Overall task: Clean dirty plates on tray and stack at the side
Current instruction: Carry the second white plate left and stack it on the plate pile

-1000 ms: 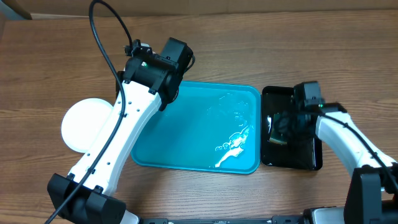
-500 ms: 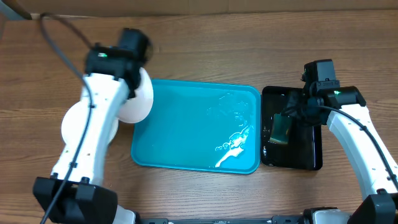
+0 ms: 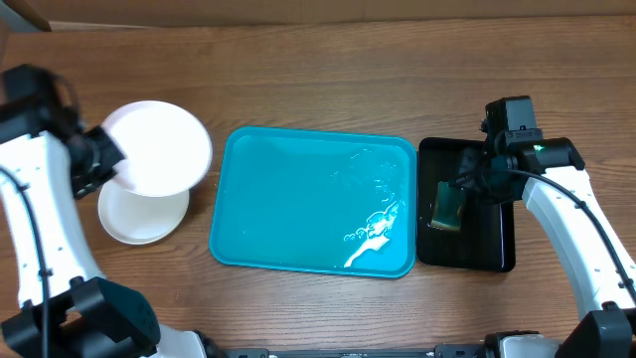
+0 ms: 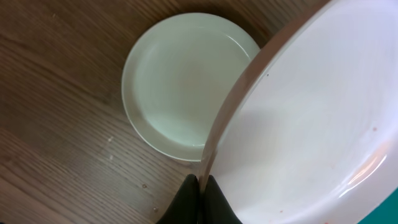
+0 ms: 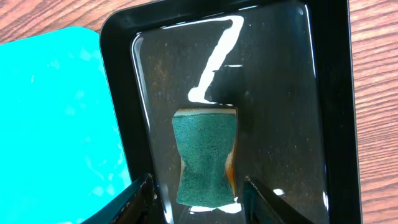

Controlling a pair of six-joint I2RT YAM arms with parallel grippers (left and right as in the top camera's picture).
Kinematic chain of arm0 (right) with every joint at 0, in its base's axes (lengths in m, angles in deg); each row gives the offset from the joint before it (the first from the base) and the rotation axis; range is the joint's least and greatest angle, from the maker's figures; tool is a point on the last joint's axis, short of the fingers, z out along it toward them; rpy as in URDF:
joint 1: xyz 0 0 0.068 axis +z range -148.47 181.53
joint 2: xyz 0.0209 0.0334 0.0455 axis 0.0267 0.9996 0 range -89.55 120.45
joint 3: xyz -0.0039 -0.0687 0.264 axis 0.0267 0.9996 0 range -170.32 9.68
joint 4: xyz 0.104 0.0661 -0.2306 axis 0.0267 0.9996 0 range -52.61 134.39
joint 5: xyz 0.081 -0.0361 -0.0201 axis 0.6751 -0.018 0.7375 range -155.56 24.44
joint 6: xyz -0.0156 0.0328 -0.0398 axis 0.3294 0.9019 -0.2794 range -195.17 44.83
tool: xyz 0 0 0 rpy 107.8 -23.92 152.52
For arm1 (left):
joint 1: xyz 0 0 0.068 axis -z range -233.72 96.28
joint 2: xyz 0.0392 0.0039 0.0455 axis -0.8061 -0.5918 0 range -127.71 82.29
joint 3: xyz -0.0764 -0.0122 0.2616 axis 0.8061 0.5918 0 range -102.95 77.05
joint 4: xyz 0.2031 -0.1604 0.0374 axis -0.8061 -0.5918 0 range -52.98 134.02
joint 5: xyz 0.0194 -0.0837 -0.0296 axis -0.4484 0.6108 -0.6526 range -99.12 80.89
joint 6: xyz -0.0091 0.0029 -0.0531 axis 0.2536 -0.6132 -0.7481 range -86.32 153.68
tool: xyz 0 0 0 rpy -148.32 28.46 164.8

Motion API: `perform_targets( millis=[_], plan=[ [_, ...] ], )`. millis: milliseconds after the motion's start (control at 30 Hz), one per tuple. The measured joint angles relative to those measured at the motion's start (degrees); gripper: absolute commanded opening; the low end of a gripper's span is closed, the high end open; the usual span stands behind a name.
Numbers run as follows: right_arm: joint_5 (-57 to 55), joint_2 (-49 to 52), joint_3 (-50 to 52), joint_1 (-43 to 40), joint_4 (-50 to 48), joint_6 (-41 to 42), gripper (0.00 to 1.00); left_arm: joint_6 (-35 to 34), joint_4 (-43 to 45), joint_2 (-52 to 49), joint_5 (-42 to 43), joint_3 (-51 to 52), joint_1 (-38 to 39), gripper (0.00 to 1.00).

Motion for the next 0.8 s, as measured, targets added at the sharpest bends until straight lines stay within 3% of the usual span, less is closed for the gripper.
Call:
perform_targets(
  millis=[333,700,733,800],
  plan=[
    [0.0,0.0,0.0,0.0,0.3,0.0,0.47,1.2,11.4,0.0,3.0,11.6,-8.6,0.04],
    [0.0,0.0,0.0,0.0,0.4,0.0,0.47,0.6,23.0,-0.1,1.2,24.1,-11.0,0.04],
    [0.0,0.0,0.0,0.0,0.4,0.0,0.47,0.6,23.2,-0.1,1.0,24.7,-11.0,0.11],
    [0.0,0.0,0.0,0.0,0.4,0.0,0.48,0.5,23.6,-0.1,0.7,25.6,-11.0,0.39]
  ],
)
